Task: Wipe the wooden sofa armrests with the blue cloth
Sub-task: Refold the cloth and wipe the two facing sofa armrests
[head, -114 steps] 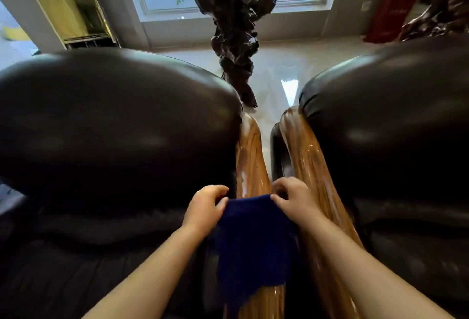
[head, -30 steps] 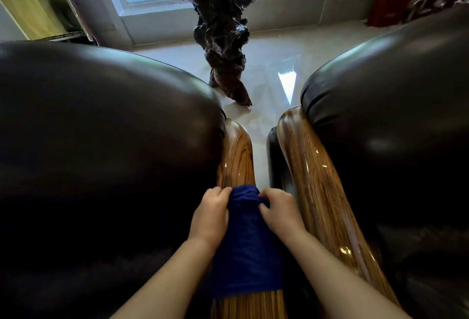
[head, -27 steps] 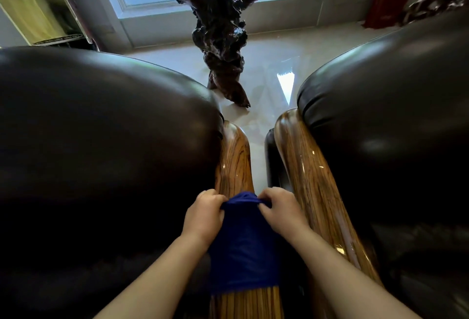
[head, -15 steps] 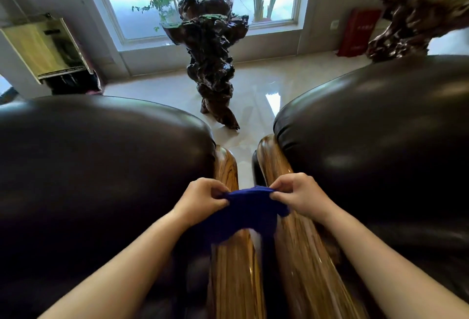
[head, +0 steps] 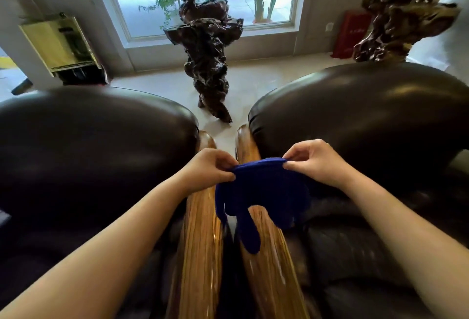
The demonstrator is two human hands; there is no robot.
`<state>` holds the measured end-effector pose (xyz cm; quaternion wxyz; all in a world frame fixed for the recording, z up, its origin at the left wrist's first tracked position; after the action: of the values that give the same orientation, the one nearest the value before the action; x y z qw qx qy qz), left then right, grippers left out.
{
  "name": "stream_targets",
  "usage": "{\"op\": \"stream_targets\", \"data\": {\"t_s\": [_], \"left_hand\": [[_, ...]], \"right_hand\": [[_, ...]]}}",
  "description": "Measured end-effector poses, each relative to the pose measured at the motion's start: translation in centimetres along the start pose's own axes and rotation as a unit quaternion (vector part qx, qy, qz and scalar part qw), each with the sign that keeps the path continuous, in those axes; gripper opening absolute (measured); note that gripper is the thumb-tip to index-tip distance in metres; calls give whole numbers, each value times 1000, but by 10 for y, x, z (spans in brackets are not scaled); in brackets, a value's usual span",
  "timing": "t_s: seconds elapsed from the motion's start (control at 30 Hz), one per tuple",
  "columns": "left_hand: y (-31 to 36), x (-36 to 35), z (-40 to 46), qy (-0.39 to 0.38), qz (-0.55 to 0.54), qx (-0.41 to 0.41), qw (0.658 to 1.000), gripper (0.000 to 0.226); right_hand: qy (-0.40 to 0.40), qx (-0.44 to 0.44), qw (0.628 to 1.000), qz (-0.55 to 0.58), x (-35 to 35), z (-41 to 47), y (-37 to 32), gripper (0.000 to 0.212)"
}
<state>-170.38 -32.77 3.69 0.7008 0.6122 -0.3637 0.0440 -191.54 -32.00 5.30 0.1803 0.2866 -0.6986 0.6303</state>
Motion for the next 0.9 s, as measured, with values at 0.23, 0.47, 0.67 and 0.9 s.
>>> {"op": "stream_targets", "data": {"t_s": [0.23,0.47,0.67,0.9], "left_hand": [[-4,-103,-62,-50,-19,57,997,21],[-44,-169,-92,-114,-38,106,987,21],[-92,-229,-124,-169,-71,136,974,19],[-171,-285,-114,-137,-10,182,974,22]], "right_hand": [[-81,-25,996,26,-28,-75,86,20],[-133,-79,987,34,-77,-111,154,12],[-164,-141,976,22,-126,-138,218,15],[-154,-220,963,-32,-180,-119,287,8]]}}
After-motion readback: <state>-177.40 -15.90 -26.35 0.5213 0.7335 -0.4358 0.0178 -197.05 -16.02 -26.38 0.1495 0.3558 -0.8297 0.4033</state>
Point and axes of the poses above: each hand's wrist, its own z-axis towards the middle knuckle, its own x-axis out of the back of the hand, y = z × x, the point moved 8 cm from there along z, towards the middle knuckle, and after that the axes turned 11 degrees about -x, right-handed, at the moved point
